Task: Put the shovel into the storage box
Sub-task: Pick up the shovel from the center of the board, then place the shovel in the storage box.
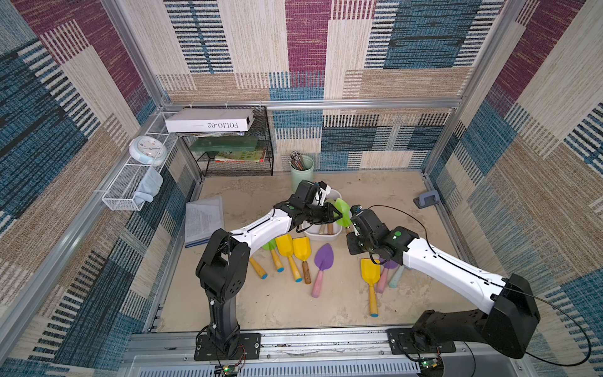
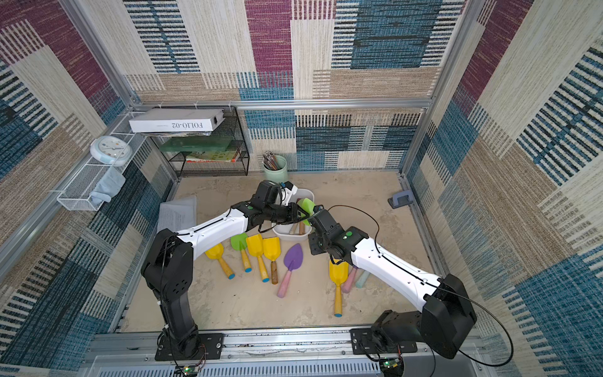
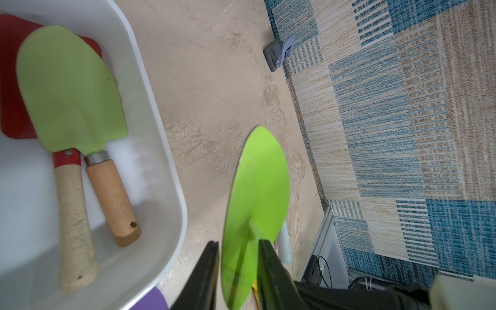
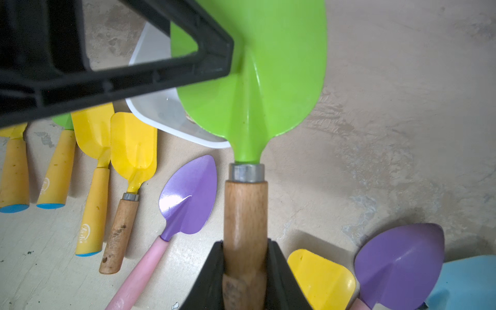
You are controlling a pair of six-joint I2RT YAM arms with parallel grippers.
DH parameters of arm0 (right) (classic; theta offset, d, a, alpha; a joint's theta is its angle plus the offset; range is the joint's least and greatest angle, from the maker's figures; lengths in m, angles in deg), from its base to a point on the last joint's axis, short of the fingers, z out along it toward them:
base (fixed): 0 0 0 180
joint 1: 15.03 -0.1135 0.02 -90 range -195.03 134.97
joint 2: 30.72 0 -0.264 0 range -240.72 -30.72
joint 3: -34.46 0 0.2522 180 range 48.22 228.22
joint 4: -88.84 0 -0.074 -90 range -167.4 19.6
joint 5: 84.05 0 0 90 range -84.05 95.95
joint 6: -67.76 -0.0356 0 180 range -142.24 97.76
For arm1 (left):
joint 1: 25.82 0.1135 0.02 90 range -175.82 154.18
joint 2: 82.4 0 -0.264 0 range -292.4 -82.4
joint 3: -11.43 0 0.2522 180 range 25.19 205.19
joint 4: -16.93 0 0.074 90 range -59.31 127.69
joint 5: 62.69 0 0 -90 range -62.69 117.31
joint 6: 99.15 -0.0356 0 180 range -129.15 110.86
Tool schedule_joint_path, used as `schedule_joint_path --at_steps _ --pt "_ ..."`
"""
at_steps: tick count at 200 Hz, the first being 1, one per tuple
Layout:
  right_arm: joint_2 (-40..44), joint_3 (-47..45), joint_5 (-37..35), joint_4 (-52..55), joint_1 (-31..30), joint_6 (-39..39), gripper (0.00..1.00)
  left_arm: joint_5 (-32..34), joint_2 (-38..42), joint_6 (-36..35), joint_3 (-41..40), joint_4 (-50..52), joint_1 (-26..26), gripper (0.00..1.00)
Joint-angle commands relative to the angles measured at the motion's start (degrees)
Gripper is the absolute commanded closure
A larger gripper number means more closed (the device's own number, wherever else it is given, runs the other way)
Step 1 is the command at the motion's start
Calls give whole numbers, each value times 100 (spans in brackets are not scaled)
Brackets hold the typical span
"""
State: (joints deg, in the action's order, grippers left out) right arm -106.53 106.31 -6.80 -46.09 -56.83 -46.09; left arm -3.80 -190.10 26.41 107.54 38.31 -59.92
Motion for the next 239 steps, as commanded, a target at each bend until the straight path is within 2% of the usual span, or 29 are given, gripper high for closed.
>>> schedule_joint_path --at_steps 1,49,67,72,87,108,132,205,239 --pt "34 45 121 -225 14 32 100 75 77 7 -39 -232 0 84" --pt "34 89 150 -260 33 28 100 120 99 33 -78 -279 1 100" --pt "44 113 150 -261 40 26 67 157 89 33 -71 -280 1 100" --pt "56 116 163 -267 43 32 60 168 83 34 -66 -270 5 100" --pt "76 124 150 -265 49 39 46 250 37 -27 3 -199 8 100" --pt "151 140 133 -214 68 56 36 415 -103 -236 297 112 33 100" --pt "291 139 102 -101 94 74 33 515 -372 -561 882 643 154 100" --pt "795 -195 93 25 275 152 34 -67 -1516 -1599 3310 2729 1010 100" --pt "874 -302 168 33 353 170 34 -40 -2152 -2006 4383 3525 1145 100"
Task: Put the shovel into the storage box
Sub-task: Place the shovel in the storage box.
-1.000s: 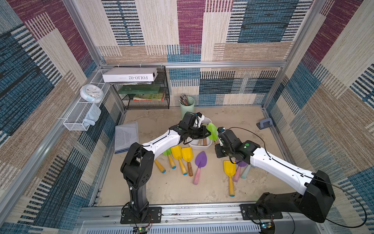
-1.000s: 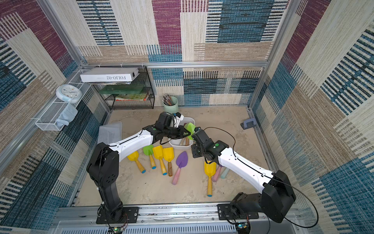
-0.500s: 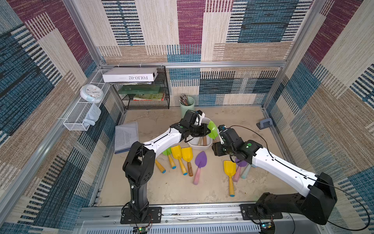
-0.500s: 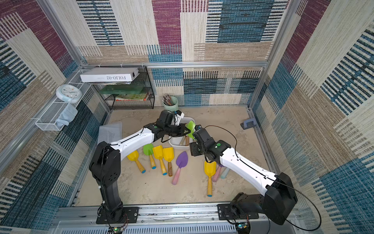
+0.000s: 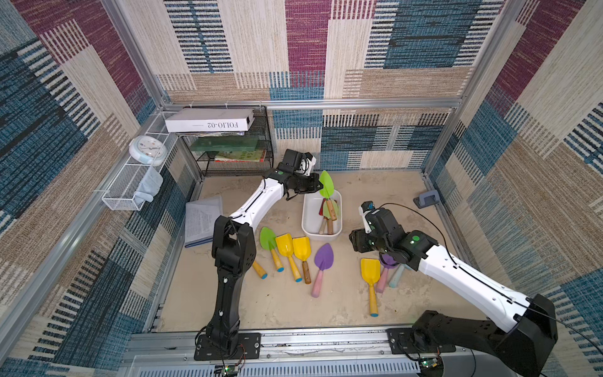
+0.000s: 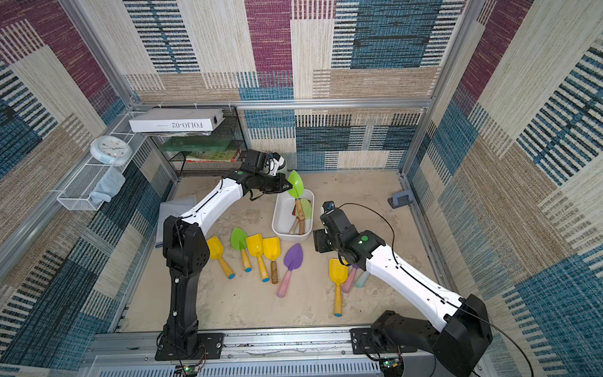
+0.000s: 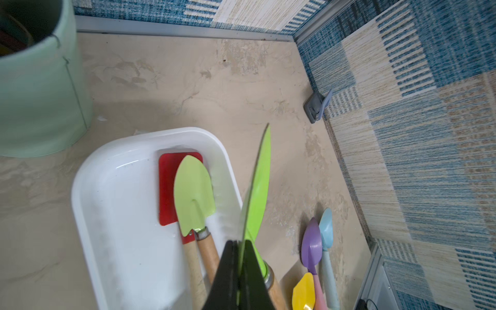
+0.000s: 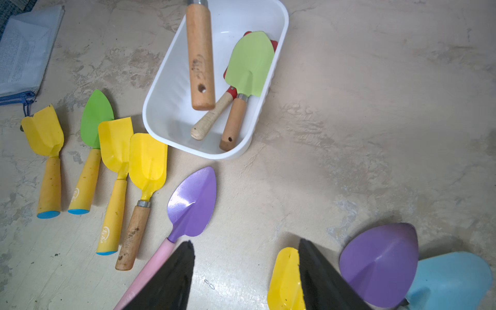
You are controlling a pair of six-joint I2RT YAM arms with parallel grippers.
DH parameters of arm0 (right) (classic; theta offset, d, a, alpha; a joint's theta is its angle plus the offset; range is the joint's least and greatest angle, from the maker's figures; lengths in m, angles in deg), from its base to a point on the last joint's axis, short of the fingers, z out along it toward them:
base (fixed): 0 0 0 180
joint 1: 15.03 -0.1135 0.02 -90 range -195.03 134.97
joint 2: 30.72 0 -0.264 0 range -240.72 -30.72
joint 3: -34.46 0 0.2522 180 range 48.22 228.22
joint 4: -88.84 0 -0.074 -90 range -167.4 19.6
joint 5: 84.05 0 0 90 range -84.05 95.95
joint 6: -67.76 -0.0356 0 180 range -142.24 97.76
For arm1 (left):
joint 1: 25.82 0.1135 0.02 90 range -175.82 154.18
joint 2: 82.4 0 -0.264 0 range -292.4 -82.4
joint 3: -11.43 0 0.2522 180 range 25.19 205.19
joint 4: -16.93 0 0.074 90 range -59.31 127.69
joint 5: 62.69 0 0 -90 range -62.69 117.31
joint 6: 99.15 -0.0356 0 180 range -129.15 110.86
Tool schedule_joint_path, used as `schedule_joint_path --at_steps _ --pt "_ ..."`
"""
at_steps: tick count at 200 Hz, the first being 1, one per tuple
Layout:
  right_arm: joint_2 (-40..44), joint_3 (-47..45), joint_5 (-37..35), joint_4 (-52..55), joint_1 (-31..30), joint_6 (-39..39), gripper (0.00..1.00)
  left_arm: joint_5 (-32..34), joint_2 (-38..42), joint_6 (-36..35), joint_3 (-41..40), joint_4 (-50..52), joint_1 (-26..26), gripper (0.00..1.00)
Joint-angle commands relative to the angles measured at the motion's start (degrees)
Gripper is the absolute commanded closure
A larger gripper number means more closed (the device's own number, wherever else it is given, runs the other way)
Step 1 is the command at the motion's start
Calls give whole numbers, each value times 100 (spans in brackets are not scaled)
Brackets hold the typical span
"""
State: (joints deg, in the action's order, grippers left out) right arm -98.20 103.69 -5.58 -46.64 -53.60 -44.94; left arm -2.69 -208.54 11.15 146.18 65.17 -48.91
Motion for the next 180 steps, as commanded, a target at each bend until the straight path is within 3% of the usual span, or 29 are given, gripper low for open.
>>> schedule_joint_path --at_steps 1,60,180 --pt "42 -42 45 88 32 50 34 -149 -320 -486 538 849 42 100" --pt "38 -99 80 100 91 73 35 -482 -1008 -702 1367 1178 55 100" --pt "-265 -184 265 -96 139 90 35 -543 -1689 -579 1454 1069 -172 100"
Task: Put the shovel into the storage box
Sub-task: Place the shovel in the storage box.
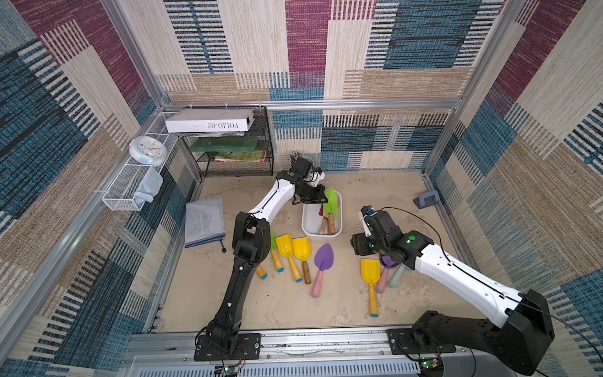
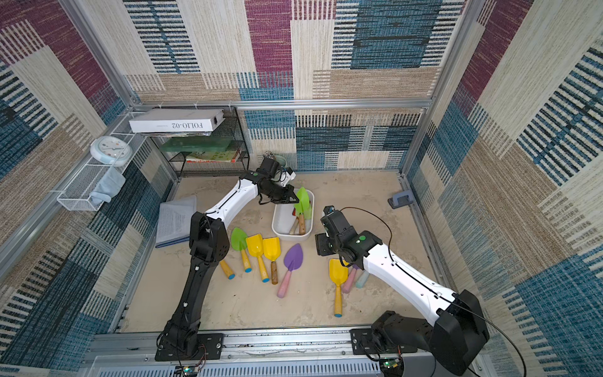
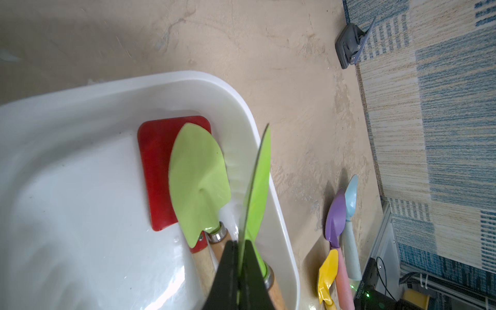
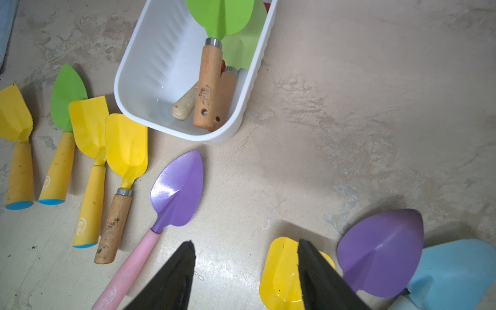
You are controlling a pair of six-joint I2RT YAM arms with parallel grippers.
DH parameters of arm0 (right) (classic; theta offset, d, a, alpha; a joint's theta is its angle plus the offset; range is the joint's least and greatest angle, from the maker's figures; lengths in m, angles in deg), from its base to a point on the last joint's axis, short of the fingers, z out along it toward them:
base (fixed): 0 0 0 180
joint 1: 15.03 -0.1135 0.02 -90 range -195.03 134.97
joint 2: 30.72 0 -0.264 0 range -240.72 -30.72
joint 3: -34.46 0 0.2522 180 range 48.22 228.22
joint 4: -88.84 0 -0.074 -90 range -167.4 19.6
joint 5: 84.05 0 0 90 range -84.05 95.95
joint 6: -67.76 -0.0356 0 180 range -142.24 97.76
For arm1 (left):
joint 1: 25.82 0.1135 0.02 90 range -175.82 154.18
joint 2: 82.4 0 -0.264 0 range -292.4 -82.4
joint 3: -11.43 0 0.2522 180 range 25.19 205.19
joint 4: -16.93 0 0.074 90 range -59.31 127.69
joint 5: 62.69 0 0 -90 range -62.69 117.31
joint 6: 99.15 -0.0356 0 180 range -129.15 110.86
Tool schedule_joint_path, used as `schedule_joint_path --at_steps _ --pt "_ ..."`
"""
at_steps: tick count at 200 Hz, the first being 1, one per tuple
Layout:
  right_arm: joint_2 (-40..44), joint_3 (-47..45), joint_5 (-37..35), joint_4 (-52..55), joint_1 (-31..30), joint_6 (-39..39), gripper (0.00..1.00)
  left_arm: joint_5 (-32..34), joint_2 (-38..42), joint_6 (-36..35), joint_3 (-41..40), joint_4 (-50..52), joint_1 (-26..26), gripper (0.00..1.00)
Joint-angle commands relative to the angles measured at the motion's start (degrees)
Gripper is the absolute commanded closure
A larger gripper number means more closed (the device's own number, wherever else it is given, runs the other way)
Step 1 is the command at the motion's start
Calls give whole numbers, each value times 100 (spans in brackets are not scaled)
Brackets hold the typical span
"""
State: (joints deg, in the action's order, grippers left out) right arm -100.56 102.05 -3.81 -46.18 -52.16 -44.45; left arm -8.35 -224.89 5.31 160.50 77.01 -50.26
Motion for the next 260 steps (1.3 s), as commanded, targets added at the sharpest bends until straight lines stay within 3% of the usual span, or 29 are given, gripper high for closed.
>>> schedule_joint_path --at_steps 1,105,123,152,169,260 --pt "-29 -21 88 -138 -5 42 35 28 -56 4 22 -120 -35 100" --pt "-100 -43 156 -192 1 42 35 445 -279 13 -100 -129 -87 100" --pt "-95 -47 159 -193 -1 41 35 463 -270 13 -115 -124 -80 91" --pt "-108 -62 167 -193 3 29 35 488 -261 21 -101 -126 -86 65" --pt "-109 -63 167 -183 3 16 35 488 -253 22 -101 -130 -87 56" --pt "-108 -66 -182 222 3 -478 35 565 342 15 -298 -133 -85 48"
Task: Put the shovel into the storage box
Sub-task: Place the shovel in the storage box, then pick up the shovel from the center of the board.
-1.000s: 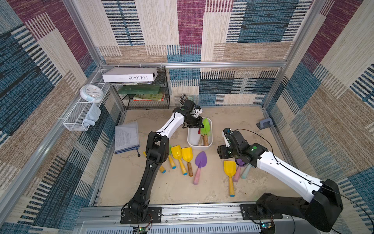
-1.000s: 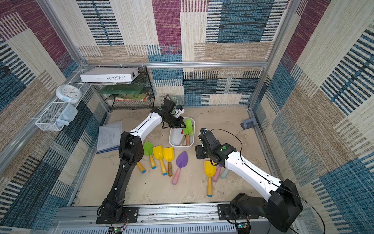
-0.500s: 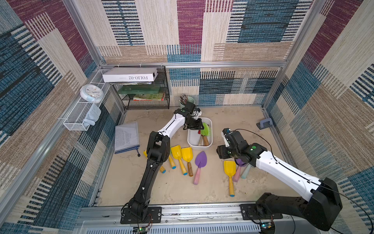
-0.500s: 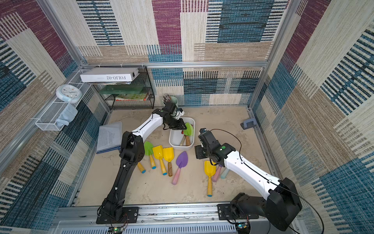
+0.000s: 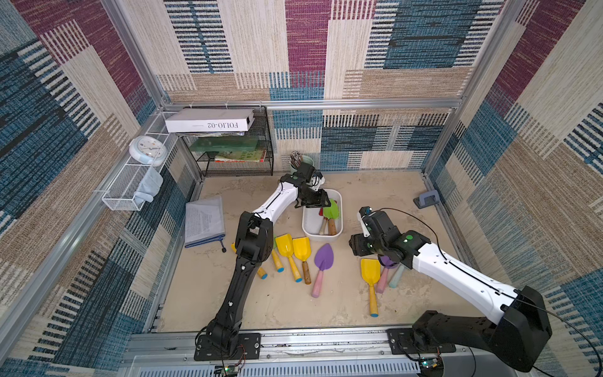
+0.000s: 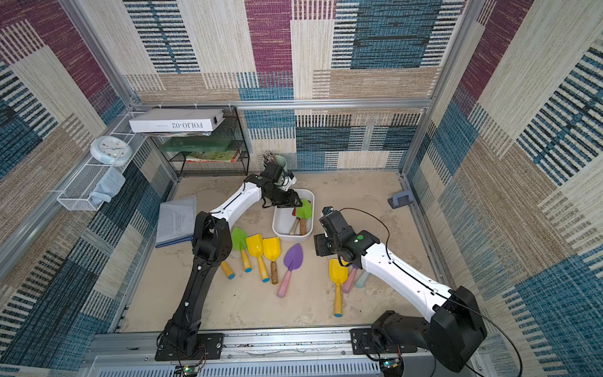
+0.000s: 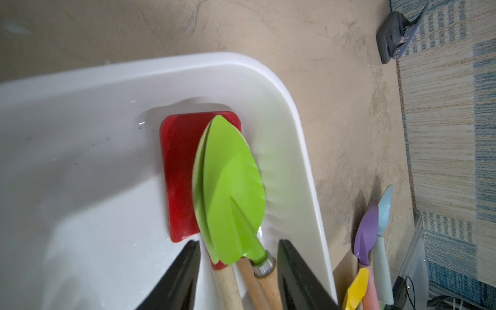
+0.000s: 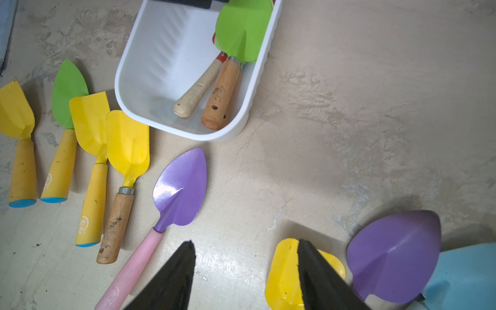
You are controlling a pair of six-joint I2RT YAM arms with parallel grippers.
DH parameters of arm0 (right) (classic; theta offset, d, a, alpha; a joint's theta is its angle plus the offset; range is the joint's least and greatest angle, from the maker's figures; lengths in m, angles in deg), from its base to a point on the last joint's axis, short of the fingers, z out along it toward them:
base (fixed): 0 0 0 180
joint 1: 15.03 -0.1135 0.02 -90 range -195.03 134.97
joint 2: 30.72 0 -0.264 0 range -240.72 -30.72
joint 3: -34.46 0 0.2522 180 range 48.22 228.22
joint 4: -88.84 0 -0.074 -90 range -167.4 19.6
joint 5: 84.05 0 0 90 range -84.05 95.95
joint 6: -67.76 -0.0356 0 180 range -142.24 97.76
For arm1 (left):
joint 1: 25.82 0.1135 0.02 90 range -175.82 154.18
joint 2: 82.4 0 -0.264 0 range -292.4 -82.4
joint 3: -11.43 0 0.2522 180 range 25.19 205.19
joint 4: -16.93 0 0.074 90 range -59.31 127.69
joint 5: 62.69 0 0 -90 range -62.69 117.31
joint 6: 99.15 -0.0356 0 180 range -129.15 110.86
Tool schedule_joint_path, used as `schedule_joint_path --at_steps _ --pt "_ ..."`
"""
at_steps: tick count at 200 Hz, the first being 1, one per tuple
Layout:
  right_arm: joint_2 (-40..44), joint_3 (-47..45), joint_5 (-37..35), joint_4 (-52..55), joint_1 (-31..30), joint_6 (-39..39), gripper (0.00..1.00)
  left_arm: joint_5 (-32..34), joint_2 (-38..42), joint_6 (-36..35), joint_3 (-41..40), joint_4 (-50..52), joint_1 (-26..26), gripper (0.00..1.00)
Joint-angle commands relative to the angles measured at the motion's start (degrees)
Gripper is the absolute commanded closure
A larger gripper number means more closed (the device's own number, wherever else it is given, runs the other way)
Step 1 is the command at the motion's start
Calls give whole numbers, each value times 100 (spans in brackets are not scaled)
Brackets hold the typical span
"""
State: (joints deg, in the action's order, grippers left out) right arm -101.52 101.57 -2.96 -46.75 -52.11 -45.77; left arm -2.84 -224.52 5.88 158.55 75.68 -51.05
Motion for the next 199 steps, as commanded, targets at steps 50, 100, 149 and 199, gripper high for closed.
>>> schedule_joint_path --at_steps 50,100,149,199 --pt "152 -370 -891 1196 0 -1559 37 -32 1195 -83 -812 -187 -116 44" --pt "458 -1093 -956 1674 -18 -2778 41 -254 2299 182 -2291 -1115 -339 42" --pt "1339 -1736 -1750 1739 -19 -4105 49 -568 2982 203 -3341 -1594 -608 42" --pt "1673 -2123 -1831 1561 142 -4389 48 -725 3305 91 -3992 -1874 -711 42"
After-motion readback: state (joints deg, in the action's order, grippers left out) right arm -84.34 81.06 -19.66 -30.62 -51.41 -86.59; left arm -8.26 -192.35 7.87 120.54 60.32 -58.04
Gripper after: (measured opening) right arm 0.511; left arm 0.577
